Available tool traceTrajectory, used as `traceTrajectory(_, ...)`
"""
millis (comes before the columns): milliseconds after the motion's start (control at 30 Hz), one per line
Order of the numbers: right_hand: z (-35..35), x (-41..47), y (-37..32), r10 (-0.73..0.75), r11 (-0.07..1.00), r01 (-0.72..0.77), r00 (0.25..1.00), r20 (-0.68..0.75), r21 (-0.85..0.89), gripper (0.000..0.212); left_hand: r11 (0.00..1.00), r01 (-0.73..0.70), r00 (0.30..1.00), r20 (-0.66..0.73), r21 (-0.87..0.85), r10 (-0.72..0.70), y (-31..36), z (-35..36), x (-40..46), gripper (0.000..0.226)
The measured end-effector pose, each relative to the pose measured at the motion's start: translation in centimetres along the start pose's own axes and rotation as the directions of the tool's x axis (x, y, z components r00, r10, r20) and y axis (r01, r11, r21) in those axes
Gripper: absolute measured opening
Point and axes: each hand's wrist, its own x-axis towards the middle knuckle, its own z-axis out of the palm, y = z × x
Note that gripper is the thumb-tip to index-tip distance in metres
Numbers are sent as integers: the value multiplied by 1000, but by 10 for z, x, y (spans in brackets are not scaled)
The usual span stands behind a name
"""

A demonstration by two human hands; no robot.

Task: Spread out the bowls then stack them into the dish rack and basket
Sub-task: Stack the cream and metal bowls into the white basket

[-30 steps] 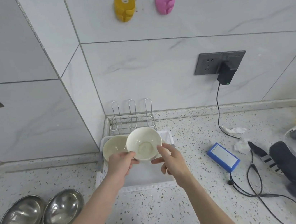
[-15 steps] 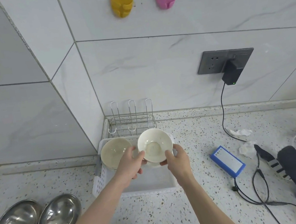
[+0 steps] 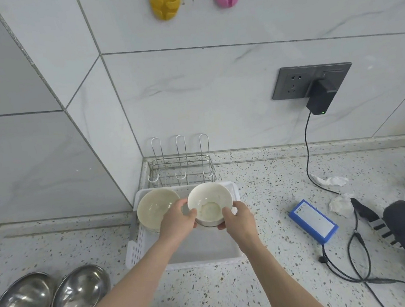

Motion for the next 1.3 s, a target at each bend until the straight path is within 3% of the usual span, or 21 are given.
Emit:
traceTrajectory(233, 2, 3, 1, -9, 996, 11, 1000, 16, -92, 28, 998, 16, 999, 30, 65, -18, 5, 0, 1, 37)
traceTrajectory(467, 1, 1, 3, -5, 996, 8, 999, 34, -94, 35, 974, 156, 975, 183, -165, -125, 8, -7, -33, 58)
traceTrajectory(667, -2, -21, 2, -33, 999, 30, 997, -67, -37, 48, 909, 157, 986, 120, -386, -119, -19, -36, -76, 29)
traceTrajectory(833, 4, -71, 4, -94, 993, 101, 990, -105, 66, 36, 812, 200, 978, 57, -548, -203, -71, -72, -118, 19)
traceTrajectory(933, 21, -102, 3, -140, 986, 143, 990, -33, 85, 24, 741, 239, 957, 25, -628, -288, -111, -84, -141, 18)
traceTrajectory(1067, 56, -131, 2, -161, 984, 151, 981, 106, 98, 24, 606, 302, 899, 9, -736, -437, -161, -94, -166, 17)
traceTrajectory(1300, 135, -172, -2, -15, 998, 35, 948, 317, -57, 30, 522, 369, 794, -31, -769, -607, -229, -142, -172, 17)
